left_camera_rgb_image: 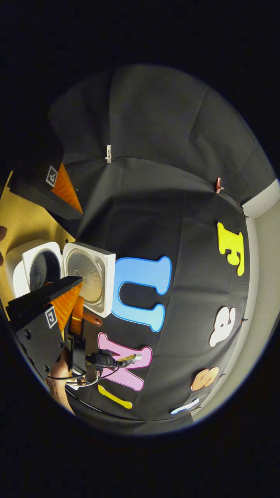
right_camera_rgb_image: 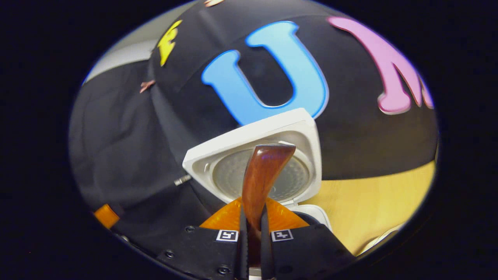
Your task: Close the left gripper, press the button to open the rice cooker; take a wooden spoon from the chopstick holder with the right hand, scoop a spoonful of rice and pour it into the rice cooker, then put the wooden spoon back into the chopstick holder.
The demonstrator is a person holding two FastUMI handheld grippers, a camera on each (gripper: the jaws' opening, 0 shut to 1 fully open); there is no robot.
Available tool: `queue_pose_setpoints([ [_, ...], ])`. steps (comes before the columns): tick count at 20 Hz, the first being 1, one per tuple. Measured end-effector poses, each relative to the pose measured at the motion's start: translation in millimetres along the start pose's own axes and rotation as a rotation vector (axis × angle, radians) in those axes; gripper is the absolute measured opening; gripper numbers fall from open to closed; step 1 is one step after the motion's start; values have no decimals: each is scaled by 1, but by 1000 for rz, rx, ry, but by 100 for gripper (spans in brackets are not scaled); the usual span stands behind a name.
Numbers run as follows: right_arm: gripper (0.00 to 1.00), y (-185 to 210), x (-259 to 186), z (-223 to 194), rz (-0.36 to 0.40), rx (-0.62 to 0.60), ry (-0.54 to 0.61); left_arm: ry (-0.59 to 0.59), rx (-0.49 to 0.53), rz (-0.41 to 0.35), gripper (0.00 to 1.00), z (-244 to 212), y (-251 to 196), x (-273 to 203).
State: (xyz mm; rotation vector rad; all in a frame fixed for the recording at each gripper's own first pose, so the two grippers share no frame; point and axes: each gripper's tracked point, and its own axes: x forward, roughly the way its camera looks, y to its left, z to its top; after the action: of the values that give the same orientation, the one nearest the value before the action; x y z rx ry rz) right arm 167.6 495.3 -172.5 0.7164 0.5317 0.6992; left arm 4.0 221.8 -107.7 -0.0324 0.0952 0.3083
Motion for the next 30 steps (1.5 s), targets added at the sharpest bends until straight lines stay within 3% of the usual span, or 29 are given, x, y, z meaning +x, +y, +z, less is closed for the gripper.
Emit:
queue_pose_setpoints([
  [5,16,-49,-56,51,2,386,-104,-4,17,-25,94,6,-33,3],
  [11,16,-140,-145,97,-83,517,-241,-4,22,-90,95,8,-85,11],
  [15,16,-217,-225,132,-173,510,-351,9,17,-130,95,6,-124,19],
  [21,16,-306,-327,153,-330,439,-430,25,23,-155,94,6,-158,28],
  [25,16,-388,-403,131,-509,358,-426,26,49,-155,94,10,-180,33],
  [30,16,-439,-436,87,-629,251,-328,26,72,-147,94,17,-195,31],
])
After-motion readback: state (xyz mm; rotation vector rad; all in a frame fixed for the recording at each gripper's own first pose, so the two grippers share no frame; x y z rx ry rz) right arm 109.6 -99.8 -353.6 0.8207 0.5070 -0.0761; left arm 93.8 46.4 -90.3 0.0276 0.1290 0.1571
